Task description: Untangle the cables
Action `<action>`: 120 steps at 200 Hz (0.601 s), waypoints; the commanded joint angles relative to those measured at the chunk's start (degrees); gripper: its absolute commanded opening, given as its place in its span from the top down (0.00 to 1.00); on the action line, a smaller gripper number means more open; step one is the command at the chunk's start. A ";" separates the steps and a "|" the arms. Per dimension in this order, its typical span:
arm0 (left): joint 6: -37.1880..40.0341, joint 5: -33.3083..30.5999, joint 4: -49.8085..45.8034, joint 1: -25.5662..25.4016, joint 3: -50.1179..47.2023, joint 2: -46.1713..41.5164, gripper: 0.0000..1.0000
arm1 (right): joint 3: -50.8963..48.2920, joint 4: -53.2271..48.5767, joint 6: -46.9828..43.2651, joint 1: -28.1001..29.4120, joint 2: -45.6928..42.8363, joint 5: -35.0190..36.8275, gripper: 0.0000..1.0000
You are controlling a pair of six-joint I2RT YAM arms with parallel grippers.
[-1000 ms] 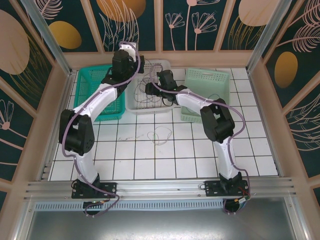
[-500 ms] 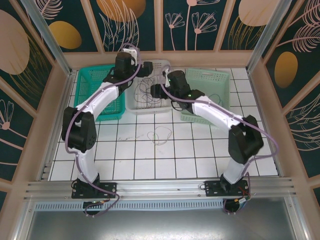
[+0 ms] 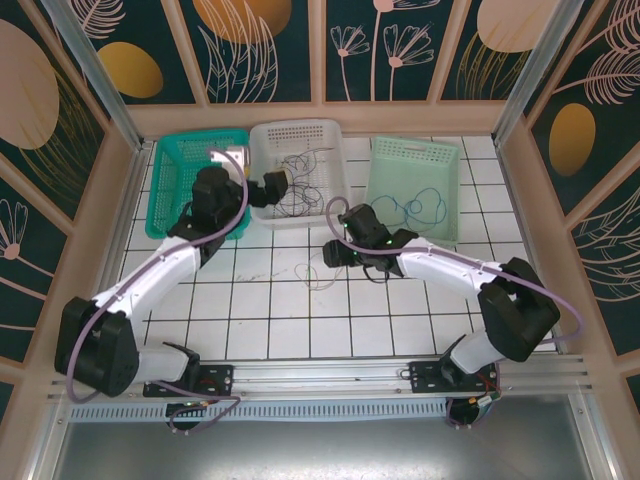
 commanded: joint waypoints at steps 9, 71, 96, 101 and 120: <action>-2.40 -0.99 1.98 -0.35 -7.43 -4.86 0.01 | -2.05 -0.56 4.70 1.01 3.47 -1.48 0.36; -2.55 -1.90 1.44 -0.62 -10.93 -8.27 0.01 | 1.87 -2.69 6.02 1.91 11.41 -0.51 0.49; -2.74 -1.69 1.72 -0.61 -11.68 -8.58 0.01 | 2.06 -3.19 6.47 2.19 12.33 -0.30 0.55; -2.85 -1.79 1.92 -0.62 -11.94 -8.70 0.02 | 2.11 -2.99 6.49 2.18 12.47 -0.31 0.57; -3.09 -1.88 2.79 -0.62 -12.70 -8.98 0.01 | 3.02 -2.45 6.27 2.18 13.88 -0.18 0.66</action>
